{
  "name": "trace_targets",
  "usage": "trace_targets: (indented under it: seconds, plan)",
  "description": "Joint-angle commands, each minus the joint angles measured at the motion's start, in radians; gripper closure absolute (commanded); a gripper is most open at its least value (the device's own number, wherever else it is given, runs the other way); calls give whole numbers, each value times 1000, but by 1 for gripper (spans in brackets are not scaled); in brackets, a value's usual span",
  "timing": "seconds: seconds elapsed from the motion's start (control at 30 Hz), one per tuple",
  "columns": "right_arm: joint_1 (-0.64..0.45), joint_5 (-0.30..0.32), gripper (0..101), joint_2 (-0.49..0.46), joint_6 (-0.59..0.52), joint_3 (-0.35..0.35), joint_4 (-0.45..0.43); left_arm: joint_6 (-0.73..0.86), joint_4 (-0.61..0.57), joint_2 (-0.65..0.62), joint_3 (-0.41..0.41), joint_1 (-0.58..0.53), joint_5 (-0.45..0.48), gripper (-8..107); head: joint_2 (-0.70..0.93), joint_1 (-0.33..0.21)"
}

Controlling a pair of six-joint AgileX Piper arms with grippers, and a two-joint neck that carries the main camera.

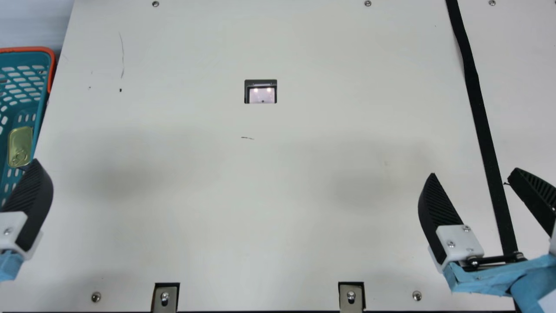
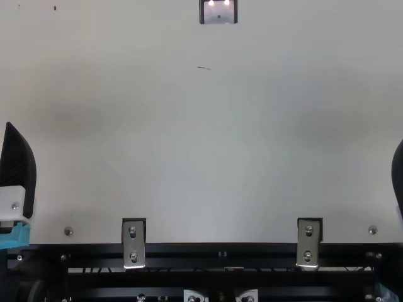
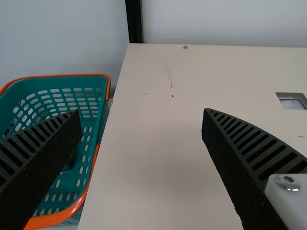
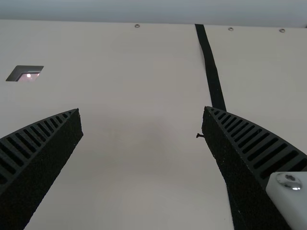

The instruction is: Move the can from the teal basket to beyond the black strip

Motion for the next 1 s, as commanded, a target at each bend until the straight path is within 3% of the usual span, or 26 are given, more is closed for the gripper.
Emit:
trace_targets:
  seconds: [0.0, 0.97]
  plan:
    - [0, 0, 0, 0, 0, 0, 0, 0, 0, 0, 0, 0, 0, 9, -2, -9]
    - [0, 0, 0, 0, 0, 0, 0, 0, 0, 0, 0, 0, 0, 9, -2, -9]
